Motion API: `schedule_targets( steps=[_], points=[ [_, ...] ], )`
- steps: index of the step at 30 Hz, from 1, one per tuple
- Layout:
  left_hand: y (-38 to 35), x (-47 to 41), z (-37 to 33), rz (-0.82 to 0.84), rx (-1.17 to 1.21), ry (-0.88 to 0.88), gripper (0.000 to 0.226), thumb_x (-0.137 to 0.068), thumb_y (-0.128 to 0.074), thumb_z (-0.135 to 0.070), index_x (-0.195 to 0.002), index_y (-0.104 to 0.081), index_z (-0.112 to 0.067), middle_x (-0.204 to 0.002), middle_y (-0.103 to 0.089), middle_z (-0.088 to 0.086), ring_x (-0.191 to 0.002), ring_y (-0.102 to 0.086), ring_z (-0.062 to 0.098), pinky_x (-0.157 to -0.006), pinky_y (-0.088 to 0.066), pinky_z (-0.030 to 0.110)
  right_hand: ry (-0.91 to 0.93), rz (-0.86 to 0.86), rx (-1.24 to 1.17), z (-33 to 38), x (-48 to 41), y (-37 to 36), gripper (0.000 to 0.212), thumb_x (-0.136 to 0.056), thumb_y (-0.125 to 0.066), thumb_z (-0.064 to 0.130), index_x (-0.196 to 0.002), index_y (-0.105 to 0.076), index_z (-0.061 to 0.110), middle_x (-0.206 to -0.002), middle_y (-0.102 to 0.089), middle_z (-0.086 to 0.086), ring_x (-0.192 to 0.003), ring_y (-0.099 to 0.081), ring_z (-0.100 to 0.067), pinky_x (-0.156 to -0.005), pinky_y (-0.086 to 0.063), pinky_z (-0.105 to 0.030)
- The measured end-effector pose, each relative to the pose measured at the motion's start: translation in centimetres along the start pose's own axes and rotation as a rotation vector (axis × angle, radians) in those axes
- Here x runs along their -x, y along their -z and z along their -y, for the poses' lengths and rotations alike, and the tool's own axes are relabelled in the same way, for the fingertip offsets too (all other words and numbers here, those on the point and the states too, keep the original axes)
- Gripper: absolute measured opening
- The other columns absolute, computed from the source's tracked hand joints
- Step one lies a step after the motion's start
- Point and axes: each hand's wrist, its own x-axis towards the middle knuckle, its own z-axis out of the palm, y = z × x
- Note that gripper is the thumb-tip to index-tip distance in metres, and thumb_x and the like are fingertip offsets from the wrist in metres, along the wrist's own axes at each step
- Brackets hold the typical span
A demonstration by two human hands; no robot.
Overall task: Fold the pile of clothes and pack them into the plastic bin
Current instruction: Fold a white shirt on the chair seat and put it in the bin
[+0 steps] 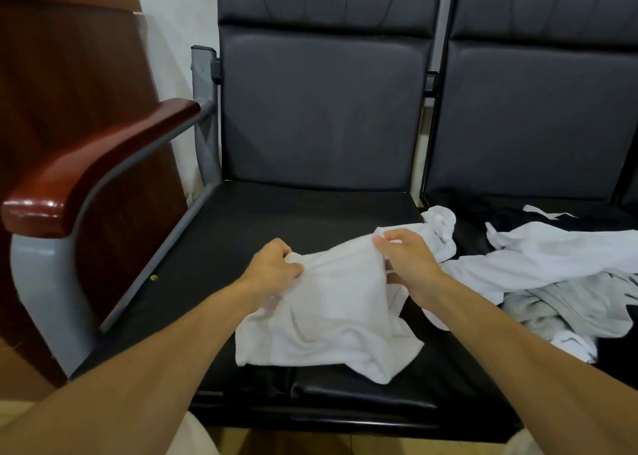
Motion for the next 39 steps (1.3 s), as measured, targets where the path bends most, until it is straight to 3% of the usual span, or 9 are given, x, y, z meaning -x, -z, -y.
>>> schedule_targets(
  steps=[5, 8, 12, 17, 20, 23, 27, 33, 39],
  points=[
    [-0.3, 0.7, -0.7, -0.154, -0.015, -0.265, 0.003, -0.09, -0.06, -0.03, -0.09, -0.058, -0.029, -0.103, -0.055, -0.005, -0.098, -0.057, 0.016, -0.094, -0.048, 0.04, 0.049, 0.101, -0.166, 2.3, 0.3, -3.1, 0.022, -0.098, -0.052, 0.021, -0.116, -0.062, 0.014, -0.114, -0.065, -0.009, -0.099, -0.064, -0.024, -0.085, -0.054, -0.035],
    [-0.8, 1.8, -1.7, 0.085, 0.297, -0.065, 0.038, -0.091, -0.052, -0.05, -0.097, -0.062, -0.014, -0.101, -0.064, -0.001, -0.094, -0.062, 0.018, -0.09, -0.052, 0.038, 0.086, 0.441, -0.315, 3.3, 1.0, -3.2, 0.031, -0.103, -0.041, 0.023, -0.119, -0.063, 0.008, -0.117, -0.068, -0.008, -0.105, -0.067, -0.023, -0.092, -0.052, -0.035],
    [-1.6, 1.7, -0.6, 0.17, 0.197, -0.019, 0.013, -0.092, -0.056, -0.021, -0.084, -0.058, -0.011, -0.082, -0.053, 0.011, -0.073, -0.05, 0.021, -0.064, -0.049, 0.029, 0.111, 0.277, -0.299, 3.1, 0.6, -1.7, 0.024, -0.099, -0.045, 0.006, -0.117, -0.061, 0.005, -0.114, -0.068, -0.012, -0.1, -0.069, -0.025, -0.087, -0.056, -0.034],
    [-1.1, 0.7, -1.5, 0.099, 0.555, 0.115, 0.019, -0.098, -0.036, -0.012, -0.106, -0.053, -0.009, -0.095, -0.071, 0.01, -0.087, -0.068, 0.019, -0.075, -0.054, 0.032, 0.242, 0.005, 0.699, -0.2, -0.6, 1.5, 0.017, -0.093, -0.051, 0.011, -0.099, -0.066, 0.005, -0.102, -0.069, -0.009, -0.092, -0.065, -0.024, -0.081, -0.054, -0.033],
    [-1.0, 1.6, -1.2, 0.111, 0.213, -0.161, 0.01, -0.095, -0.053, -0.025, -0.101, -0.056, -0.018, -0.106, -0.067, 0.005, -0.085, -0.064, 0.015, -0.078, -0.055, 0.035, 0.224, 0.178, 1.122, -1.7, -0.5, 3.3, 0.024, -0.089, -0.062, 0.021, -0.111, -0.063, 0.013, -0.12, -0.056, -0.003, -0.101, -0.055, -0.017, -0.085, -0.046, -0.026],
    [-2.1, 2.9, -0.5, 0.437, -0.244, -0.519, 0.043, -0.083, -0.069, -0.044, -0.123, -0.053, -0.038, -0.124, -0.045, -0.009, -0.106, -0.047, 0.01, -0.086, -0.044, 0.026, 0.223, 0.216, 1.278, -2.2, -0.2, 4.1, 0.047, -0.082, -0.071, 0.036, -0.124, -0.056, 0.022, -0.127, -0.044, 0.0, -0.115, -0.049, -0.021, -0.095, -0.044, -0.031],
    [-2.3, 2.3, 1.1, 0.562, -0.568, -0.697, 0.04, -0.089, -0.062, -0.04, -0.128, -0.054, -0.036, -0.121, -0.053, -0.007, -0.113, -0.043, 0.014, -0.102, -0.038, 0.033, 0.329, 0.12, 1.419, -2.3, 0.3, 3.6, 0.025, -0.092, -0.057, 0.035, -0.115, -0.057, 0.025, -0.122, -0.052, 0.0, -0.108, -0.052, -0.02, -0.095, -0.037, -0.033],
    [1.1, 1.3, 2.3, 0.259, -0.394, -0.517, 0.032, -0.083, -0.048, -0.043, -0.096, -0.063, -0.018, -0.095, -0.065, -0.005, -0.095, -0.06, 0.017, -0.082, -0.046, 0.03, 0.435, 0.033, 1.271, -1.6, 1.9, 2.2, 0.028, -0.101, -0.04, 0.03, -0.122, -0.043, 0.01, -0.108, -0.065, -0.011, -0.1, -0.06, -0.029, -0.079, -0.04, -0.035],
    [4.7, -0.3, 3.4, -0.384, 0.005, 0.009, 0.03, -0.098, -0.044, -0.019, -0.124, -0.048, -0.005, -0.122, -0.054, 0.016, -0.113, -0.053, 0.034, -0.088, -0.044, 0.039, 0.402, 0.004, 0.945, -0.4, 2.3, 1.9, 0.018, -0.1, -0.044, 0.036, -0.104, -0.046, 0.018, -0.094, -0.059, -0.005, -0.086, -0.055, -0.024, -0.076, -0.045, -0.036]
  ],
)
